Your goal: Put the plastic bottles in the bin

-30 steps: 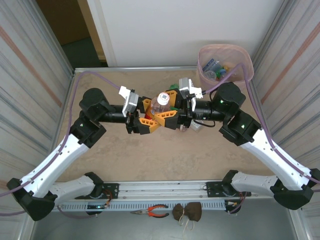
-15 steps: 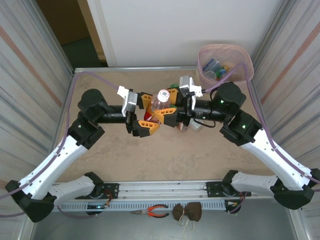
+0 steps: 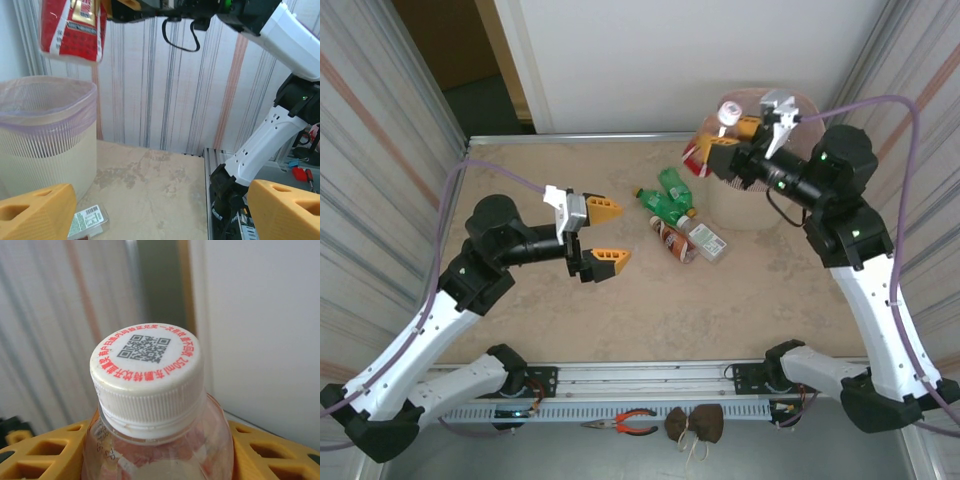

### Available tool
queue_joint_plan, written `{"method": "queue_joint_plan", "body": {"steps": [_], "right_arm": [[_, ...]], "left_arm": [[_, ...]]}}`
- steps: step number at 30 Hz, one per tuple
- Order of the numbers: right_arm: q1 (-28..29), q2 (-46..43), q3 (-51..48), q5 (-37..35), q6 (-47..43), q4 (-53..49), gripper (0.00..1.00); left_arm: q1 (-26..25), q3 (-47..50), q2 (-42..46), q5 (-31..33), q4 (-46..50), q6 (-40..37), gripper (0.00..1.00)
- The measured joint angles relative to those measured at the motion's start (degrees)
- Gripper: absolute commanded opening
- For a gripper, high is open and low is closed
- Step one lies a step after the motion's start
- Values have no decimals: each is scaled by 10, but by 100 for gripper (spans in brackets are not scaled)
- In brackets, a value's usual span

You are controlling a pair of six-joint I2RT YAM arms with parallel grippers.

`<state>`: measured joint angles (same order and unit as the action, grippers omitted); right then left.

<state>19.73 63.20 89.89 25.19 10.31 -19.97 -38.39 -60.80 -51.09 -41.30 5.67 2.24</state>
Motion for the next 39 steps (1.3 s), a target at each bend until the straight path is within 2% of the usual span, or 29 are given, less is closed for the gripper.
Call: {"method": "queue_joint_plan", "body": {"steps": [9,15,27,39], "right_arm": [[-154,112,90,-51,28,-109,39],[-207,217,171,-76,41,-191,38],[-219,374,342,-83,15,-359,39],[-179,470,387,-87,-62,-470,46]], "left_arm": [[0,6,0,9,5,2,87],[0,13,-1,11,4,6,86],[0,17,-4,35,3,10,85],[0,26,-10,50,1,13,84]]}}
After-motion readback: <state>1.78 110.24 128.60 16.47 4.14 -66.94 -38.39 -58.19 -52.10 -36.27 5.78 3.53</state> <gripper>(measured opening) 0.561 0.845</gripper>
